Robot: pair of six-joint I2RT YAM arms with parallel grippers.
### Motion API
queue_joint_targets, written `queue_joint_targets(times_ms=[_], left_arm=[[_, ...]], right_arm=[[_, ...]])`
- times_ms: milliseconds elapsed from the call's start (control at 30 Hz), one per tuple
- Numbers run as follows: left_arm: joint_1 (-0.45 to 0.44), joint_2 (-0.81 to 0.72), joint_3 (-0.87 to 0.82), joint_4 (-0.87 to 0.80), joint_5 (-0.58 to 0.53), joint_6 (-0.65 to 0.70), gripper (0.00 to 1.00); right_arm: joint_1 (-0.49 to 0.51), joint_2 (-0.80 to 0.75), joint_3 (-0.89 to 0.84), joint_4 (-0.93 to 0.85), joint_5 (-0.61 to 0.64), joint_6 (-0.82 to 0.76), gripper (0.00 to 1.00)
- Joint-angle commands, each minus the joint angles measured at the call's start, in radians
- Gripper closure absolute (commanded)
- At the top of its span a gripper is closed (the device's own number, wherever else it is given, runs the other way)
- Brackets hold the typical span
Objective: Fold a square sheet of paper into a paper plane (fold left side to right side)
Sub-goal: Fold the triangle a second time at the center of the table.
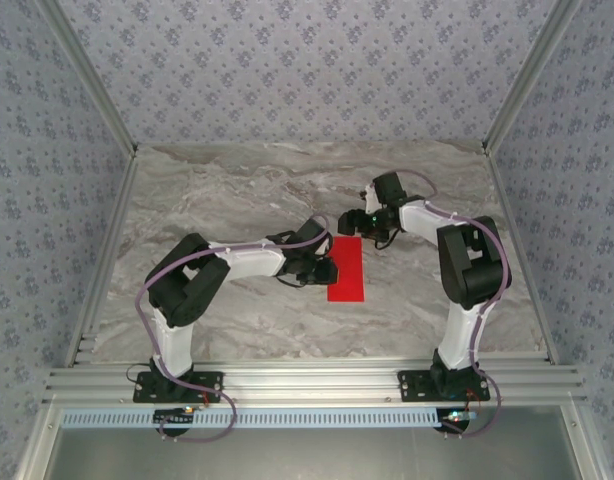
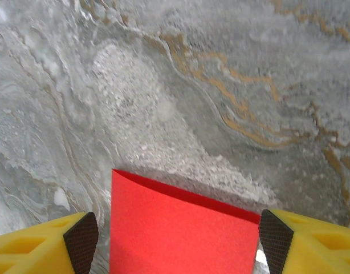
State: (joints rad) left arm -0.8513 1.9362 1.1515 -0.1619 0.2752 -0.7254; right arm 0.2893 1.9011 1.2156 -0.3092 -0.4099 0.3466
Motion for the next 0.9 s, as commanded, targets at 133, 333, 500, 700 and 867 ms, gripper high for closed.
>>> queue_joint_targets(times_ms=[133,333,500,700,867], left_arm=[[-0.008,0.023,0.022,-0.042,-0.011,0.014,0.82],[-0.008,0.023,0.022,-0.042,-0.011,0.015,0.82],[-0.008,0.022,0.022,-0.042,-0.013,0.015,0.82],[-0.008,0.023,0.021,-0.042,-0.014,0.015,0.82],[-0.008,0.021,0.021,-0.042,-0.015,0.016,0.82]], right_arm=[[-0.005,0.033,0.030,-0.015,-0.010,-0.020,0.21],[-0.003,0.037,0.033,-0.028,0.019,-0.027,0.20],[0.001,0.042,0.035,-0.050,0.053,-0.039,0.20],[0.005,0.043,0.023,-0.039,0.010,-0.037,0.19],[0.004,0.031,0.001,-0.014,-0.048,-0.021,0.23]])
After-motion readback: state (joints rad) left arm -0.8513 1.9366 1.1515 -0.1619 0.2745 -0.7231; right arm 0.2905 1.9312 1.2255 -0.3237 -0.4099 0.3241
